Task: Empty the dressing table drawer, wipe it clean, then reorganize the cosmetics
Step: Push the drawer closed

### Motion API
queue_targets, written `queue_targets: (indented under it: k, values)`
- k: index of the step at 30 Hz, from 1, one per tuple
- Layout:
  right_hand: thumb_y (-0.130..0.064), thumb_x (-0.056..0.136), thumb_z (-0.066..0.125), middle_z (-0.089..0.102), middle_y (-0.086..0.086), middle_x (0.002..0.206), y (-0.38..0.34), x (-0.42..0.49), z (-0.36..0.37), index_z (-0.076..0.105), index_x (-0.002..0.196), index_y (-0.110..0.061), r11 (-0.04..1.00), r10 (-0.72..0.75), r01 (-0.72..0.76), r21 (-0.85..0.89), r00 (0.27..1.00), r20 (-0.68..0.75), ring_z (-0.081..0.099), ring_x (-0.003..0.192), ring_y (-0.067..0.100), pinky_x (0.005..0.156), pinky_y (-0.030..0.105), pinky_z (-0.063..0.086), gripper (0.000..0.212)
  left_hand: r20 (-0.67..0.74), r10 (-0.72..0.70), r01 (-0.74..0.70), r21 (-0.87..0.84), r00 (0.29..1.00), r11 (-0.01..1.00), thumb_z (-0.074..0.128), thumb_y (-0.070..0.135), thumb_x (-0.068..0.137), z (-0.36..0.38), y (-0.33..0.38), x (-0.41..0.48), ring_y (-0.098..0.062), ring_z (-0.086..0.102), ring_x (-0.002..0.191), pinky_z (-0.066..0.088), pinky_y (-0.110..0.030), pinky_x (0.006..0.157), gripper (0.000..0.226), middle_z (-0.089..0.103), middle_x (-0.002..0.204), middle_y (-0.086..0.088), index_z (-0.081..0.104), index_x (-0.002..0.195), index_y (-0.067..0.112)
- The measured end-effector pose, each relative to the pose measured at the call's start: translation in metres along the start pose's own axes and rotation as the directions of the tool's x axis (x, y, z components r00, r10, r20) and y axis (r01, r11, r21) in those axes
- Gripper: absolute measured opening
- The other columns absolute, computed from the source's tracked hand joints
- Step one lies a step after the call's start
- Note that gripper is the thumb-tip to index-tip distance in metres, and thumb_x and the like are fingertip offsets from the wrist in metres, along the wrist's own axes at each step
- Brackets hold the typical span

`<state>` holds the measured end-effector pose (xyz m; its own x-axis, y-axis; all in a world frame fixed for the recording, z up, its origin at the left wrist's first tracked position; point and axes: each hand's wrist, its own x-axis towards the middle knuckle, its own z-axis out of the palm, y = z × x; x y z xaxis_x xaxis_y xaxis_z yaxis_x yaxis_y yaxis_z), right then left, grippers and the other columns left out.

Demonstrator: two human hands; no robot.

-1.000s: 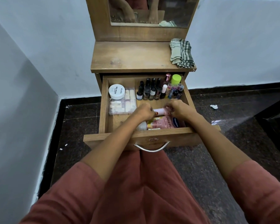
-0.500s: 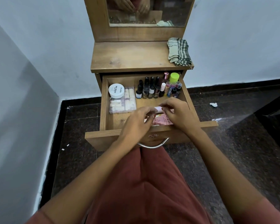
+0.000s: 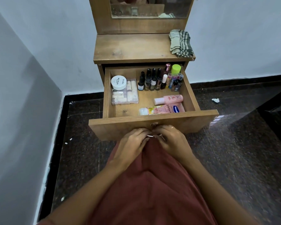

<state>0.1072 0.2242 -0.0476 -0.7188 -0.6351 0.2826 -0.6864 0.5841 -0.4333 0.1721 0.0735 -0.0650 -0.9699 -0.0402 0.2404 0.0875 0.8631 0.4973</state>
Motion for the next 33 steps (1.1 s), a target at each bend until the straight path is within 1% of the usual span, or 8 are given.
queue_targets:
  k: [5, 11, 14, 17, 20, 23, 29, 33]
  values:
    - [-0.027, 0.075, 0.046, 0.073, 0.000, 0.083, 0.007, 0.000, 0.007, 0.071, 0.082, -0.014, 0.992, -0.015, 0.028, -0.122, 0.995, 0.103, 0.068, 0.074, 0.020, 0.063, 0.023, 0.051, 0.029, -0.006, 0.044, -0.042, 0.188, 0.999, 0.981, 0.045, 0.029, 0.081, 0.010, 0.000, 0.004, -0.014, 0.067, 0.077, 0.043, -0.024, 0.077, 0.026, 0.071, 0.086, 0.005, 0.068, 0.084, 0.018]
    - [-0.024, 0.071, 0.041, 0.069, -0.001, 0.069, 0.003, -0.003, 0.017, 0.067, 0.068, -0.015, 0.978, 0.014, -0.013, -0.206, 1.000, 0.004, 0.064, 0.064, 0.021, 0.050, 0.021, 0.047, 0.027, 0.011, 0.028, -0.030, 0.306, 1.000, 0.952, 0.049, 0.023, 0.071, 0.009, 0.008, 0.001, -0.009, 0.065, 0.066, 0.045, -0.021, 0.039, 0.015, 0.065, 0.070, 0.009, 0.064, 0.071, 0.022]
    - [-0.018, 0.070, 0.062, 0.069, -0.005, 0.070, 0.002, -0.006, 0.022, 0.066, 0.069, -0.018, 0.969, 0.034, -0.048, -0.244, 0.998, -0.061, 0.065, 0.065, 0.020, 0.042, 0.020, 0.043, 0.004, -0.031, 0.057, -0.043, 0.353, 0.998, 0.935, 0.045, 0.022, 0.070, 0.011, 0.009, 0.000, -0.010, 0.064, 0.065, 0.042, -0.021, 0.033, 0.019, 0.064, 0.069, 0.009, 0.065, 0.070, 0.022]
    - [-0.014, 0.064, 0.071, 0.068, -0.007, 0.071, -0.001, -0.006, 0.026, 0.065, 0.069, -0.020, 0.959, 0.054, -0.081, -0.272, 0.993, -0.105, 0.066, 0.066, 0.018, 0.033, 0.019, 0.038, 0.010, -0.053, 0.058, -0.034, 0.366, 0.997, 0.930, 0.041, 0.023, 0.071, 0.012, 0.008, -0.001, -0.011, 0.064, 0.066, 0.041, -0.022, 0.030, 0.023, 0.064, 0.070, 0.009, 0.064, 0.070, 0.021]
    - [-0.012, 0.070, 0.066, 0.068, -0.005, 0.074, -0.002, -0.004, 0.028, 0.064, 0.070, -0.017, 0.967, 0.059, -0.090, -0.237, 0.989, -0.135, 0.066, 0.071, 0.020, 0.033, 0.022, 0.039, 0.005, -0.061, 0.060, -0.037, 0.320, 0.996, 0.947, 0.061, 0.016, 0.071, 0.012, 0.006, 0.002, -0.015, 0.064, 0.068, 0.043, -0.024, 0.030, 0.003, 0.064, 0.072, 0.006, 0.062, 0.071, 0.018]
    - [-0.006, 0.071, 0.069, 0.069, 0.001, 0.080, -0.001, 0.003, 0.030, 0.064, 0.073, -0.012, 0.975, 0.102, -0.120, -0.189, 0.989, -0.105, 0.065, 0.079, 0.026, 0.039, 0.027, 0.044, 0.009, -0.039, 0.029, -0.018, 0.260, 0.999, 0.965, 0.076, 0.007, 0.064, 0.012, 0.006, 0.008, -0.021, 0.064, 0.069, 0.044, -0.027, 0.034, 0.017, 0.064, 0.073, 0.000, 0.061, 0.071, 0.014]
    - [-0.004, 0.083, 0.054, 0.064, 0.008, 0.102, -0.001, 0.029, 0.028, 0.063, 0.088, -0.004, 0.974, 0.171, -0.175, -0.147, 0.985, -0.035, 0.056, 0.101, 0.030, 0.054, 0.036, 0.046, 0.011, 0.018, -0.113, 0.108, 0.190, 0.993, 0.976, 0.046, 0.000, 0.086, 0.003, 0.007, 0.032, -0.030, 0.052, 0.104, 0.050, -0.045, 0.072, 0.018, 0.060, 0.106, -0.011, 0.060, 0.097, 0.003]
    - [-0.004, 0.083, 0.053, 0.060, 0.007, 0.107, 0.007, 0.052, 0.027, 0.063, 0.095, -0.007, 0.964, 0.204, -0.199, -0.175, 0.979, 0.010, 0.052, 0.106, 0.027, 0.061, 0.037, 0.046, 0.016, 0.009, -0.136, 0.132, 0.176, 0.991, 0.975, 0.043, -0.003, 0.086, 0.005, 0.000, 0.051, -0.029, 0.048, 0.110, 0.047, -0.044, 0.079, 0.023, 0.056, 0.112, -0.011, 0.058, 0.103, 0.003]
